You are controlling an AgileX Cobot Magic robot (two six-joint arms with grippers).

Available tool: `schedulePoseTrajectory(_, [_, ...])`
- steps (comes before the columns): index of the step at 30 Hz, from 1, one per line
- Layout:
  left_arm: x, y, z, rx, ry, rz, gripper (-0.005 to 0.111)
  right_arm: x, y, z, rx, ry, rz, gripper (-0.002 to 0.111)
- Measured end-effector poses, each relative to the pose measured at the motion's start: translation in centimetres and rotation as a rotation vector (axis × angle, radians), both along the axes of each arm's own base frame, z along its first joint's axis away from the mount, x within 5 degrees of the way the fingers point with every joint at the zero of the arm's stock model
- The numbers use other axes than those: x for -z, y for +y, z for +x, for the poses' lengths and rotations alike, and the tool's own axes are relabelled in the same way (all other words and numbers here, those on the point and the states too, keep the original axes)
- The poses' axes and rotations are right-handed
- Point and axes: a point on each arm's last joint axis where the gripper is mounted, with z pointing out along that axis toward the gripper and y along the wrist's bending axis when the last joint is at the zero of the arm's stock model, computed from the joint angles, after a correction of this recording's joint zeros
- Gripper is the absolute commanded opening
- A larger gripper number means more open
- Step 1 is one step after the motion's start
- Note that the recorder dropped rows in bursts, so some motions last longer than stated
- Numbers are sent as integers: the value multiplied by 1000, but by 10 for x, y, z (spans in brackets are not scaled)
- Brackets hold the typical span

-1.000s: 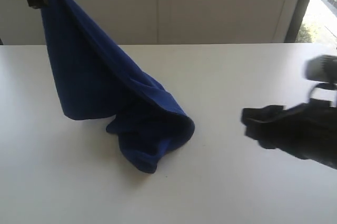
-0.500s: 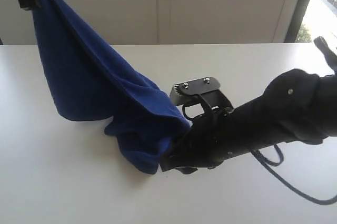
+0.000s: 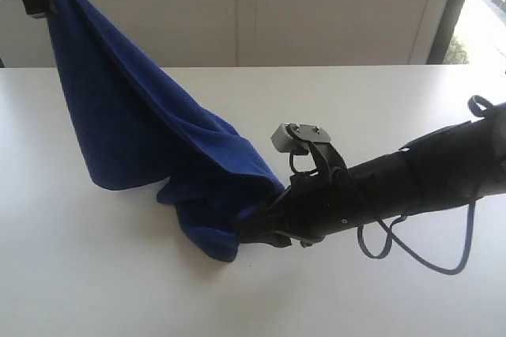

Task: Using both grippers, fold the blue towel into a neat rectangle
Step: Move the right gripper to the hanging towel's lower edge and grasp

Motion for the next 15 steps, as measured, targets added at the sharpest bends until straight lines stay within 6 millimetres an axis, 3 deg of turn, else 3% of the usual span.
schedulePoseTrajectory(4, [0,0,0,-1,1,1,0,11,1,2,4,17,3,42])
schedulePoseTrajectory(15, [0,0,0,-3,3,1,0,17,5,13,27,-2,55,42])
